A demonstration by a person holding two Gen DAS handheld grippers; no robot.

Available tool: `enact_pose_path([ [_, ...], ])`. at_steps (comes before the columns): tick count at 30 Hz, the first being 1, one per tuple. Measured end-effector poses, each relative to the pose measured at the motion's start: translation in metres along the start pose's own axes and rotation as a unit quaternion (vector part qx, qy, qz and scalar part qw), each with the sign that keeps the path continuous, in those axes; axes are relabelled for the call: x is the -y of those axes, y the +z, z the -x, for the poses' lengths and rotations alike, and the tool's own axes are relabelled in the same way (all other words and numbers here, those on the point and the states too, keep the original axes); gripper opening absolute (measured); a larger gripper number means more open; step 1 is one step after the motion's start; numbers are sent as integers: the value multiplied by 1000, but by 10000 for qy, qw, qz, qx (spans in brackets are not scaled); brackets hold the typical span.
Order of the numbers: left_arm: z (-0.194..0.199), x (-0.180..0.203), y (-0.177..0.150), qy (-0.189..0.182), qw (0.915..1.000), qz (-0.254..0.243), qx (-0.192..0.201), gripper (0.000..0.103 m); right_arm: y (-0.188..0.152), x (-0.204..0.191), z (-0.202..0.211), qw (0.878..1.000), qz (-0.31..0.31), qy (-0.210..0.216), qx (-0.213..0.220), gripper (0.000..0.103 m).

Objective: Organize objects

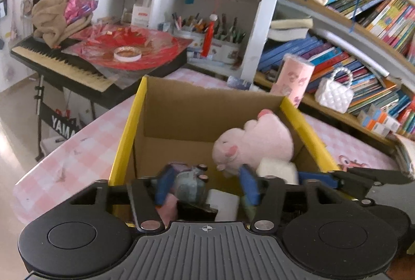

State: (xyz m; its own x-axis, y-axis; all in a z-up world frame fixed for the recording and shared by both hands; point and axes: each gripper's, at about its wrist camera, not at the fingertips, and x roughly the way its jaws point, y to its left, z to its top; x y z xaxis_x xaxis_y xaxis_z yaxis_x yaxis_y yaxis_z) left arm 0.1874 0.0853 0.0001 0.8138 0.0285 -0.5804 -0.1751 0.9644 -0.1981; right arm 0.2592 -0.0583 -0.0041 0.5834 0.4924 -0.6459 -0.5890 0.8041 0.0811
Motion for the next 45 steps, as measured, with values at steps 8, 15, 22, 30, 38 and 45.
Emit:
enact_pose_path([
  [8, 43, 12, -3, -324, 9981, -106, 507, 81, -17, -9, 56, 9969, -148, -390, 665, 68],
  [15, 88, 16, -17, -504, 9955, -269, 755, 88, -42, -22, 106, 9881, -495, -1002, 1060, 72],
  [22, 118, 16, -47, -282, 9956, -567, 688, 93, -84, -36, 143, 9678, -1387, -1905, 880, 85],
  [30, 129, 12, -92, -52, 9965, -835, 18, 94, -147, -59, 177, 9367, -1736, -2940, 780, 94],
  [38, 141, 31, -113, -349, 9921, -1205, -38, 98, -184, -69, 203, 9164, -1949, -3439, 627, 103],
  [45, 144, 61, -125, -830, 9835, -1597, -201, 101, -199, -66, 222, 9016, -2109, -3736, 551, 103],
])
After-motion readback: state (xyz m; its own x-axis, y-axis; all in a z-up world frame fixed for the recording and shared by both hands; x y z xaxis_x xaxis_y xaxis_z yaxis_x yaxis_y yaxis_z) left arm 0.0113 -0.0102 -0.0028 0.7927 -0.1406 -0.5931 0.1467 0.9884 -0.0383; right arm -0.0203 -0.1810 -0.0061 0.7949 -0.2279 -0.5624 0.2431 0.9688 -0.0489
